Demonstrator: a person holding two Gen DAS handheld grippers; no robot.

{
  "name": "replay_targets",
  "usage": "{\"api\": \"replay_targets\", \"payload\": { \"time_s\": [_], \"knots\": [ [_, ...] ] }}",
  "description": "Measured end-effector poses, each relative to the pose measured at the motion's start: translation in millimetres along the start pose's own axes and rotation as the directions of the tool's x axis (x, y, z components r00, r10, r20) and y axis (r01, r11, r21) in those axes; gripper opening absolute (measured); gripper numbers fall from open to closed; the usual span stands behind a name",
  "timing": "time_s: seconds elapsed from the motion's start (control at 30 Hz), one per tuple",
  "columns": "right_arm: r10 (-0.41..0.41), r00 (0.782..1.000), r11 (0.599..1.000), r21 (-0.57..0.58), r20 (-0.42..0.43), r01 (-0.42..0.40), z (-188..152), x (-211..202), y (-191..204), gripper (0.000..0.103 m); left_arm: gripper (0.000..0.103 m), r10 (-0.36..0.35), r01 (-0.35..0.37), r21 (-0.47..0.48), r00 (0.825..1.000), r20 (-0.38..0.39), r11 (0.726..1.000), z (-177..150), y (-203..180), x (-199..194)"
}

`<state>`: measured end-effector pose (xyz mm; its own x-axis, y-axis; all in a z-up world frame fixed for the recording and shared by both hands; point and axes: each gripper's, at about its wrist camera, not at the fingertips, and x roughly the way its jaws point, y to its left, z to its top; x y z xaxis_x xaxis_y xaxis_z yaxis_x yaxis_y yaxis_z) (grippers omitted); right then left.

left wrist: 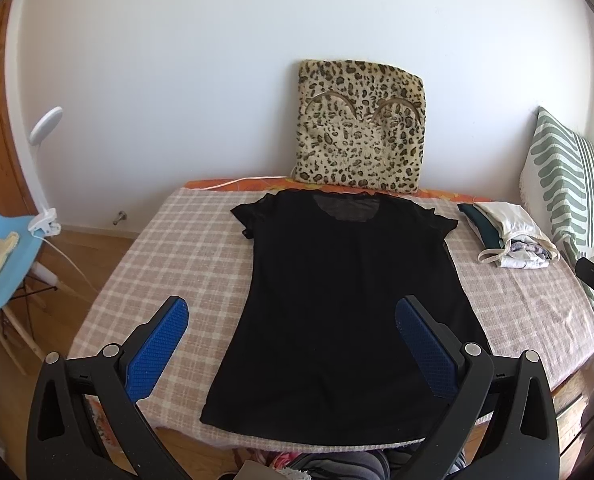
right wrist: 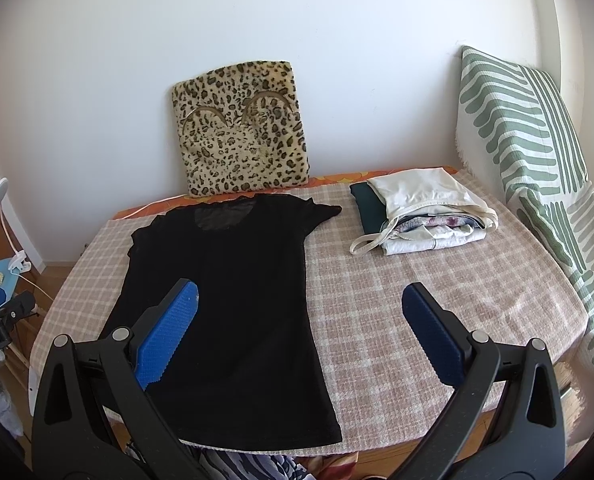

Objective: Fold small clothes

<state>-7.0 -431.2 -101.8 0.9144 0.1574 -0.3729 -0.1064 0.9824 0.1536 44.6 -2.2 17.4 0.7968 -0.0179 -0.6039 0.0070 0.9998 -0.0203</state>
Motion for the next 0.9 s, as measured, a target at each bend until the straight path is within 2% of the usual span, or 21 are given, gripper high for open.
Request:
{"api": "replay_targets", "payload": {
  "time_s": [0.73, 0.9],
  "knots": [
    [0.012, 1.0, 1.0, 0.002, 0.003, -0.012, -7.9, -5.3, 5.3, 0.103, 0.103, 0.007, -0.007, -0.002, 1.0, -0.003, 1.0, -6.4, 1.7, -7.5],
    [0.034, 0.999, 0.999, -0.004, 0.012, -0.034, -6.9, -6.7, 6.8, 0.103, 0.103, -0.028, 0.027, -0.023, 0.998, -0.053, 0.999, -13.7, 14.7, 0.3]
  ]
}}
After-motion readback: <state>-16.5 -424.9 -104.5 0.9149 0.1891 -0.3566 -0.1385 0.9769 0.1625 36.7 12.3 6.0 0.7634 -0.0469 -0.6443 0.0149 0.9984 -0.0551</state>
